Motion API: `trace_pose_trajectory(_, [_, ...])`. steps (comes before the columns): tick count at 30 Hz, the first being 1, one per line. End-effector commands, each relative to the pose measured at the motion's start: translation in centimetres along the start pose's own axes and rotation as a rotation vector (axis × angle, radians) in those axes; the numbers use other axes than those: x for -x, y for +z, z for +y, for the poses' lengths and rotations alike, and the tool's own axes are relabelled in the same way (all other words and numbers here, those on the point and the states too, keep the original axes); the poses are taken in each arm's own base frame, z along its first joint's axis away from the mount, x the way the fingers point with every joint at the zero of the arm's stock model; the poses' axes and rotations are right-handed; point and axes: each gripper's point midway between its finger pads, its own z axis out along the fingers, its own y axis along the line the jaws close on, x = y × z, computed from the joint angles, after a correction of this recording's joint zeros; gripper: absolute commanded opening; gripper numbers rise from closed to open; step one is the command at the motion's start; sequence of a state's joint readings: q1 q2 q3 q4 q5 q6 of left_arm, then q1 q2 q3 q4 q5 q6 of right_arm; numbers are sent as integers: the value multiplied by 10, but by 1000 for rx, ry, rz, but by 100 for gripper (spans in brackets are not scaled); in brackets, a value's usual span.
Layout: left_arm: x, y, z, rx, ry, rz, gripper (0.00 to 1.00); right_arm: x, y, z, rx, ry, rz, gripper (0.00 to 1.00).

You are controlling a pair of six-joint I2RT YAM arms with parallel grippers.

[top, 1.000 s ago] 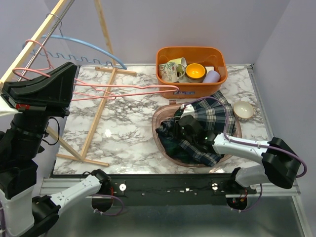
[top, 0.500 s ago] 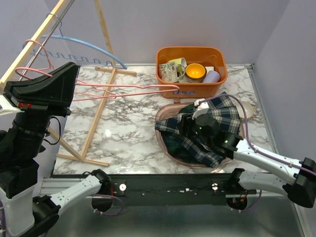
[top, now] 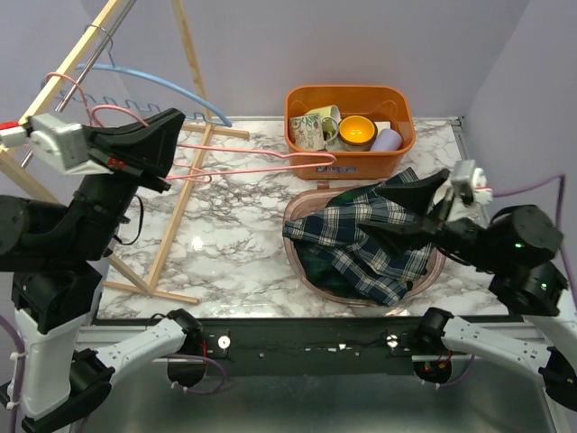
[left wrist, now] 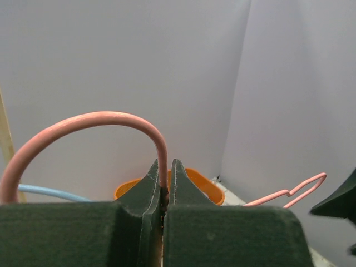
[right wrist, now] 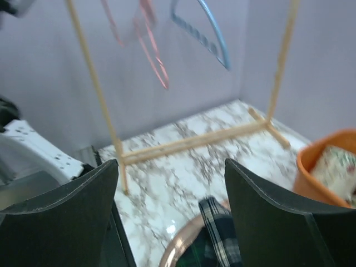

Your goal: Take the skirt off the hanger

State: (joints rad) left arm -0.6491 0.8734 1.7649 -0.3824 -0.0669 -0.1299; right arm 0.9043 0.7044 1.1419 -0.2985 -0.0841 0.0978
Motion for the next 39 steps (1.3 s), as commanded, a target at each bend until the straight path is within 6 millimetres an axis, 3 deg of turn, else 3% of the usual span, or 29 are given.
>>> trace_pose_trajectory(1, [-47,14,0,-25,73,133,0,47,-25,54,302,-100,-35,84])
trace_pose_trajectory(5, [-65,18,-9,-89,83,182,0,62,-5,43,255,-182,-15,84])
trace_pose_trajectory(6, [-67,18,-11,-99,82,187,0,55,9,40,247,-184,21,84])
trace_pose_trajectory(8, [-69,16,-17,-134,78,194,0,60,18,36,235,-212,33,83])
trace_pose_trajectory(15, [-70,13,-20,-153,79,200,0,44,54,40,288,-208,89,82])
trace_pose_trajectory(19, [-73,14,-20,-157,77,207,0,34,63,39,296,-199,99,74])
trace_pose_trajectory(22, [-75,16,-21,-159,72,214,0,31,65,37,285,-204,88,52])
trace_pose_trajectory(23, [-76,16,-21,-160,71,215,0,35,61,37,280,-209,68,37])
trace_pose_trajectory(27, [-80,18,-23,-167,65,233,0,39,55,41,295,-218,8,6])
trace_pose_trajectory(29, [-80,19,-24,-171,63,235,0,40,53,43,304,-220,-10,1])
trace_pose_trajectory(33, [-78,19,-26,-183,55,230,0,42,49,40,290,-235,-34,1])
trace_pose_trajectory(34, [-77,19,-27,-186,53,229,2,44,47,41,289,-238,-46,1])
trace_pose_trajectory(36, [-74,17,-29,-198,52,222,14,47,45,39,271,-227,-63,1])
trace_pose_trajectory(37, [-72,17,-30,-205,50,216,31,58,40,39,263,-228,-106,1])
trace_pose_trajectory(39, [-68,14,-33,-219,45,205,49,60,36,36,241,-221,-133,1])
